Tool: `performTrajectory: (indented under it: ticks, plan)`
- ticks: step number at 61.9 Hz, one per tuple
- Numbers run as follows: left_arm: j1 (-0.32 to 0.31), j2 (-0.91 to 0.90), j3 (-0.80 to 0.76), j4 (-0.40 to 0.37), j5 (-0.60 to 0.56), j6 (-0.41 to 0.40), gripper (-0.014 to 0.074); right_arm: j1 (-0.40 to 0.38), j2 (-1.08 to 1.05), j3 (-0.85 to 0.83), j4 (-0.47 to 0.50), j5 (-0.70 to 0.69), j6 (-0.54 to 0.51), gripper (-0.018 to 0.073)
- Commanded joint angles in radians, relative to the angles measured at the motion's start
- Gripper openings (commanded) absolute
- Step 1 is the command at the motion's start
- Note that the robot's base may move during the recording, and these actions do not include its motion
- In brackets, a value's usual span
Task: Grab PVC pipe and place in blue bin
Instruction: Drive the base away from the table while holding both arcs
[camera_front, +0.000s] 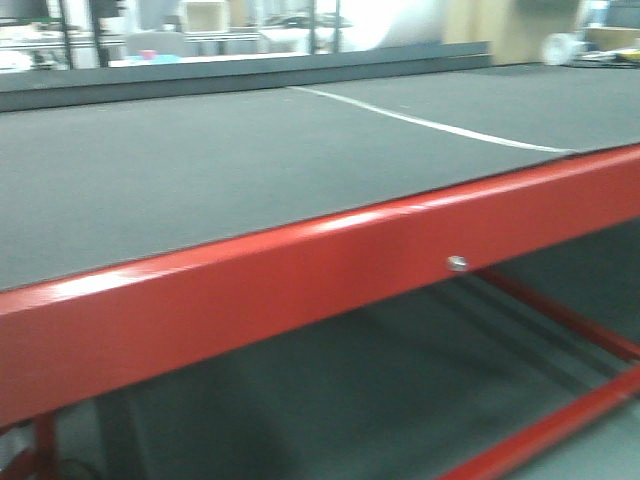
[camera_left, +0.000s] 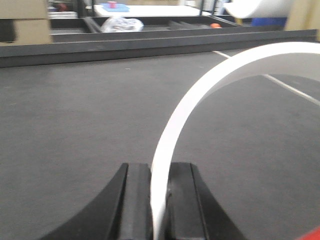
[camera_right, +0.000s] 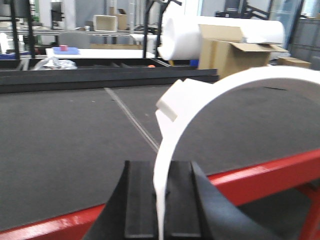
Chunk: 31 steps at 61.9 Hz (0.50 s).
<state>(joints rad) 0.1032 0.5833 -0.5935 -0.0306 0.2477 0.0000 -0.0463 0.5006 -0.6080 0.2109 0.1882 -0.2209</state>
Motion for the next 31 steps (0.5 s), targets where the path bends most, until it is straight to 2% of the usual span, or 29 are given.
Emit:
performTrajectory:
  ticks: [1, 13, 31]
  plan:
    - [0.000, -0.004, -0.001, -0.008, -0.032, 0.000, -0.0111, 0.001, -0.004, 0.003, 0.001, -0.031, -0.006, -0.0169]
    - [-0.046, -0.004, -0.001, -0.008, -0.032, 0.000, -0.0111, 0.001, -0.004, 0.003, 0.001, -0.031, -0.006, -0.0169]
    - [-0.046, -0.004, -0.001, -0.008, -0.032, 0.000, -0.0111, 0.001, -0.004, 0.003, 0.001, -0.031, -0.006, -0.0169]
